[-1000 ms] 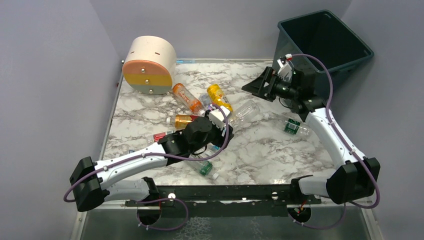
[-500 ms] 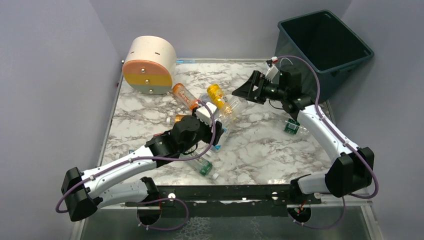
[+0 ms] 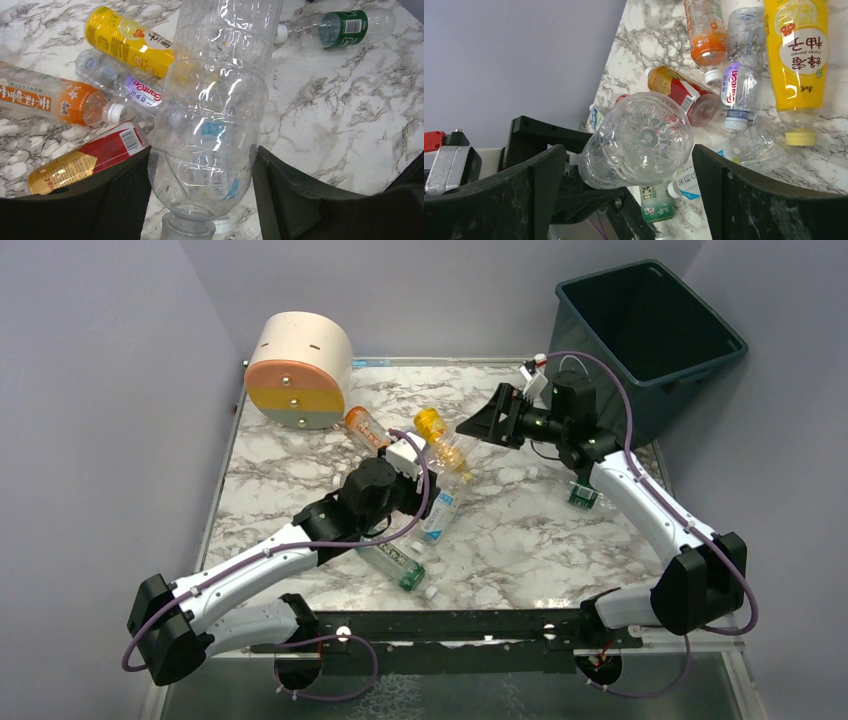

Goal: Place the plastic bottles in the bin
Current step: Pick up the plastic bottle at the center of the board.

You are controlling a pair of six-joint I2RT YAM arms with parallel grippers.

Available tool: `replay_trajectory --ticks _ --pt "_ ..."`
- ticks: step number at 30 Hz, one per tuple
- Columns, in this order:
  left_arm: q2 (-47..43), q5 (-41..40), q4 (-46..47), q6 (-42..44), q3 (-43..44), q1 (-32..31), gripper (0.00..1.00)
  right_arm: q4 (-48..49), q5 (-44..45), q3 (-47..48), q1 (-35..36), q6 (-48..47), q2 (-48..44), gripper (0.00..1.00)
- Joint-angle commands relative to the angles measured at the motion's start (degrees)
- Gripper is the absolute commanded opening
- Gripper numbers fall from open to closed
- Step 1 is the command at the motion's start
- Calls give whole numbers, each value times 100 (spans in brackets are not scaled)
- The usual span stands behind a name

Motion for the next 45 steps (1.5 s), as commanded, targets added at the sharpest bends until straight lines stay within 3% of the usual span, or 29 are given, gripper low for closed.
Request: replay_trajectory --ticks 1,12,22,28,32,40,45 --pt "34 400 355 -5 62 80 70 313 -143 -152 60 102 32 100" --pt "180 642 670 1 62 87 70 751 -322 -443 82 379 153 99" --pt "416 608 688 56 82 124 70 797 -373 -423 89 409 69 75" --pt "600 571 796 74 136 171 71 693 -367 -424 91 337 23 68" --pt "714 588 809 66 215 179 76 660 -330 -423 85 299 4 56" --pt "674 544 564 74 433 181 94 368 -71 -266 90 55 -37 55" --pt "556 552 465 54 510 188 99 279 22 -196 84 -23 -41 54"
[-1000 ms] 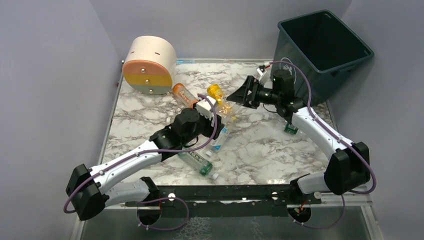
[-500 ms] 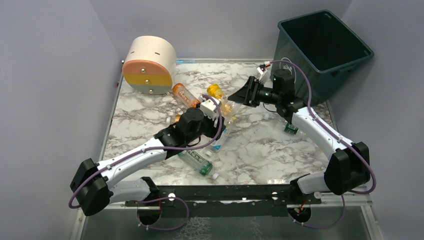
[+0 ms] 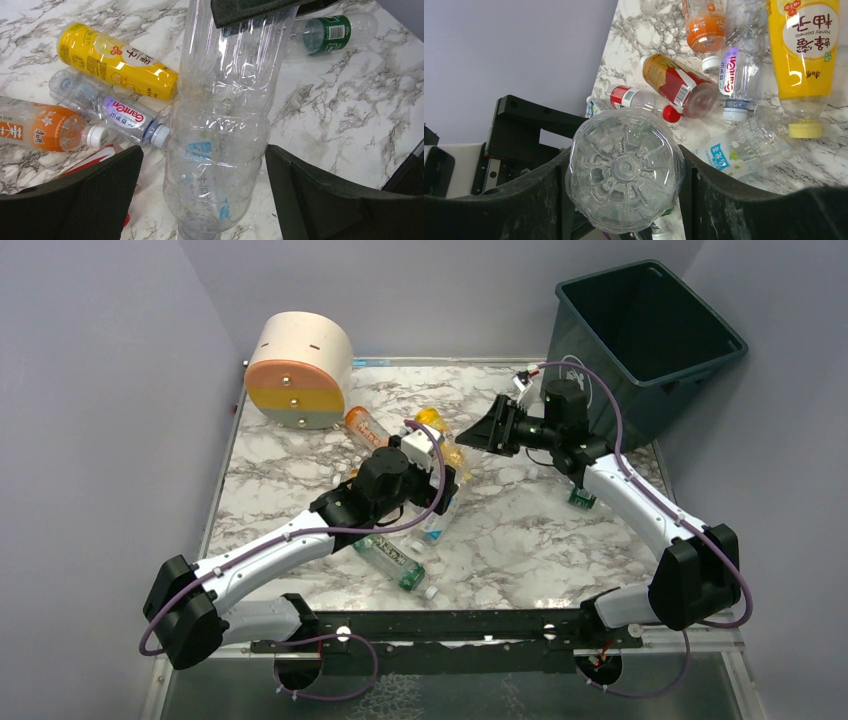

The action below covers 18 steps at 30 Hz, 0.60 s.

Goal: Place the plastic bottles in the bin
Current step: Pick up the plastic bottle at the center of the board.

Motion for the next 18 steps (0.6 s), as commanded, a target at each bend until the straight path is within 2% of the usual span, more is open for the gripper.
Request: replay_trajectory --ticks 1,8,18 --pt "-211 23 -39 -21 217 26 99 -165 168 235 24 -177 -166 53" --pt "-499 127 -194 -152 406 26 99 -343 353 388 28 -283 -246 53" --pt "-982 343 -603 -311 777 27 99 -1018 876 1241 24 -709 -246 53"
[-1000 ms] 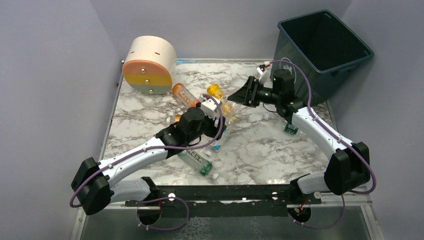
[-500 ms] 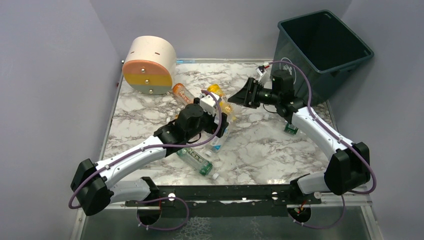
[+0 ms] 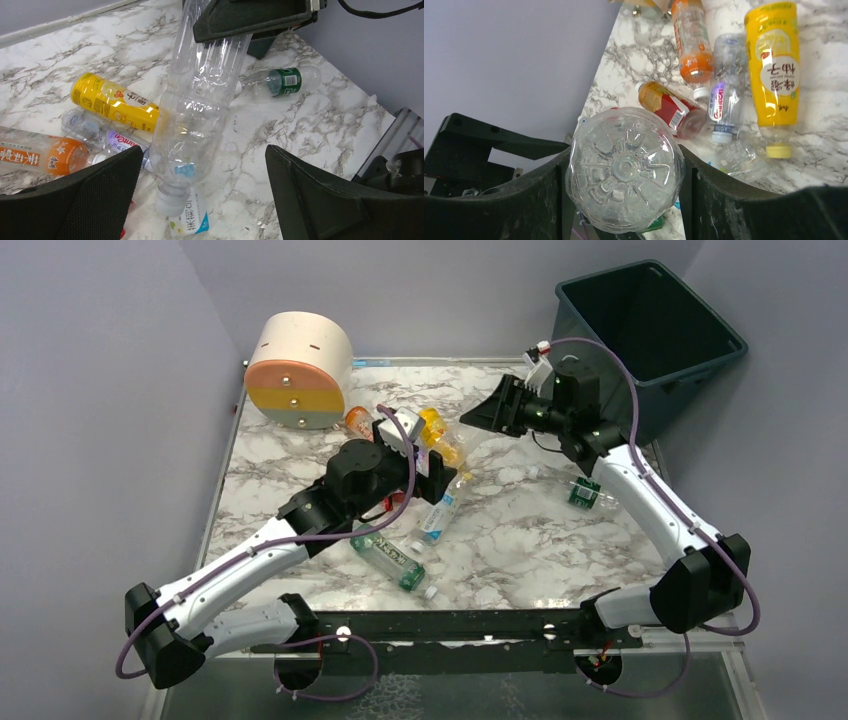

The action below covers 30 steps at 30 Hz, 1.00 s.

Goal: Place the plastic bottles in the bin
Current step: Pick up the plastic bottle at the center of the board.

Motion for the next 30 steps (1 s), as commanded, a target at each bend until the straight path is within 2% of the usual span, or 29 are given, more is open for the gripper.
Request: replay_trajectory --ticks 1,18,30 --pt "-301 234 -216 -139 227 25 99 -449 489 608 21 -369 -152 53" --pt "-554 272 -384 -159 248 23 99 -1587 2460 2715 -179 -1475 195 54" --pt "-484 327 -284 -220 99 24 99 -1466 3433 3777 -977 -1887 403 55"
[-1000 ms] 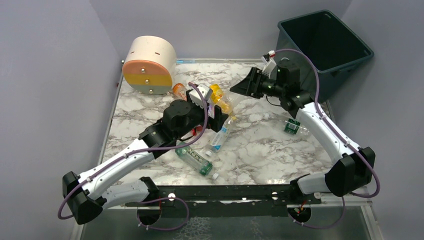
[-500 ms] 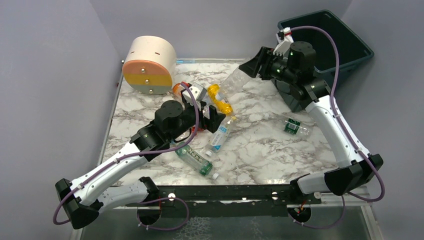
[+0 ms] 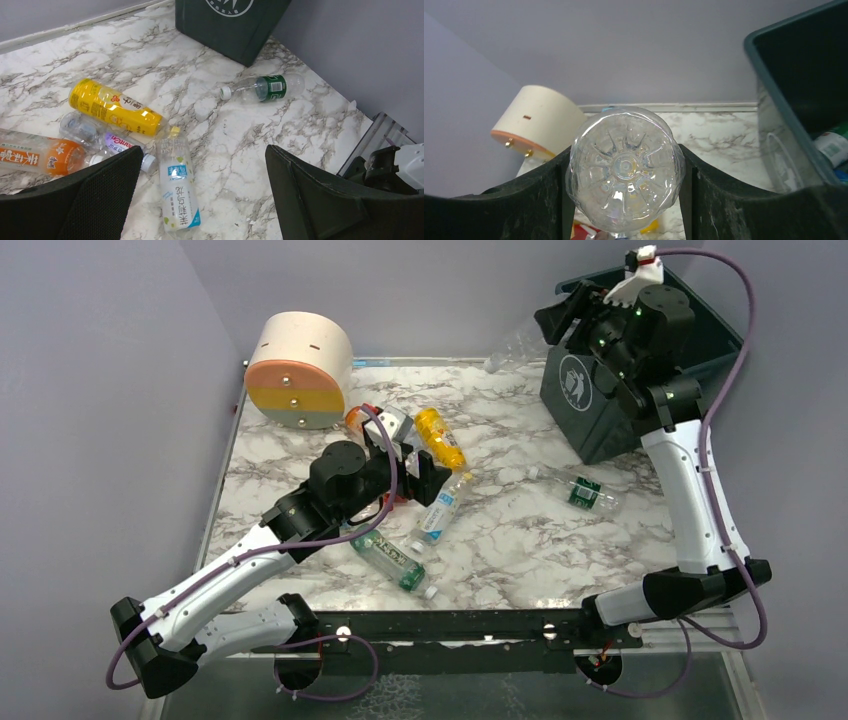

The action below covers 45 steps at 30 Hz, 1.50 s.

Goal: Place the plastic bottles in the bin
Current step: Pick up the plastic bottle at the center of the board, then place the plastic bottle in the trash bin.

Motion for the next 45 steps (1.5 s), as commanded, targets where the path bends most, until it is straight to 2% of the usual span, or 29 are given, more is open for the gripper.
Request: replay_trajectory --ticks 1,12,18,25,45 --pt "-9 146 60 -59 -91 24 99 163 519 276 -401 -192 91 55" --pt "47 193 121 -94 -188 28 99 715 928 348 -1331 -192 86 55" --pt "111 231 164 -94 -217 27 99 959 697 383 -1892 167 165 55" --pt "131 247 199 -94 -242 27 99 1192 -24 309 -2508 885 381 55" --pt "270 292 302 -94 -272 23 99 1223 -222 -190 -2801 1133 574 56"
